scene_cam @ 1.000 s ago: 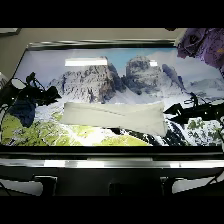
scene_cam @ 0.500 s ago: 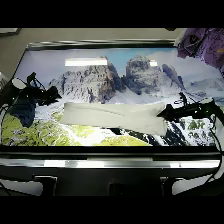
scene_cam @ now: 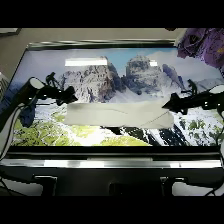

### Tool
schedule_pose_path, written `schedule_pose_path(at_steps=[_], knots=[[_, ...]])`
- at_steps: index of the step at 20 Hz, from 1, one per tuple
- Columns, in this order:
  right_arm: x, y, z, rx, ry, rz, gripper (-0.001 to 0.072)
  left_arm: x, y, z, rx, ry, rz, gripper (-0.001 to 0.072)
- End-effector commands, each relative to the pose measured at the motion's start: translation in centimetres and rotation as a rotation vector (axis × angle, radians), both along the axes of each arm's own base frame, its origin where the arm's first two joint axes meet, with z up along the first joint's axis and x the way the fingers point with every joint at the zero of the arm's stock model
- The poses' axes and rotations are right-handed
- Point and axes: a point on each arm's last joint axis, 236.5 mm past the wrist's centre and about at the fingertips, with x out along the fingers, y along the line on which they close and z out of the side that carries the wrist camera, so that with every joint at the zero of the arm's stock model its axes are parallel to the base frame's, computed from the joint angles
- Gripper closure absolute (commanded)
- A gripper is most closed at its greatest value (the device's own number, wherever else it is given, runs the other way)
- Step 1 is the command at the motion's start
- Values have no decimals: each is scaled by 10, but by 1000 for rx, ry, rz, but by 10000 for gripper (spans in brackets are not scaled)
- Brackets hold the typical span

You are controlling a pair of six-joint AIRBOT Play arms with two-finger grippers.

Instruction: Fold the clothes and pants, and hang the long-sleeved shirts on hangers.

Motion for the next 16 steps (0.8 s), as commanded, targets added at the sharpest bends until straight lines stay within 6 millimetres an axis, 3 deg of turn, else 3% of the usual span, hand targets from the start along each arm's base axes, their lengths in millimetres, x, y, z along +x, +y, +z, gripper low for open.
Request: schedule_pose_path(at_steps=[1,3,5,9,13,16], knots=[[-5,-23,69,-136,-40,-96,686,-16,-102,-4,-128,2,-71,692],[-10,-30,102,-181,-56,-127,686,-29,-165,-4,-230,12,-72,692],[-19,-35,123,-222,-63,-134,686,-45,-222,-1,-317,20,-81,694],[-38,-37,137,-257,-41,-117,686,-82,-321,10,-399,14,-234,694],[-47,-35,144,-266,-43,-110,686,-109,-387,1,-449,91,-258,694],[-49,-34,149,-265,-51,-123,686,-129,-419,-10,-472,160,-244,694]])
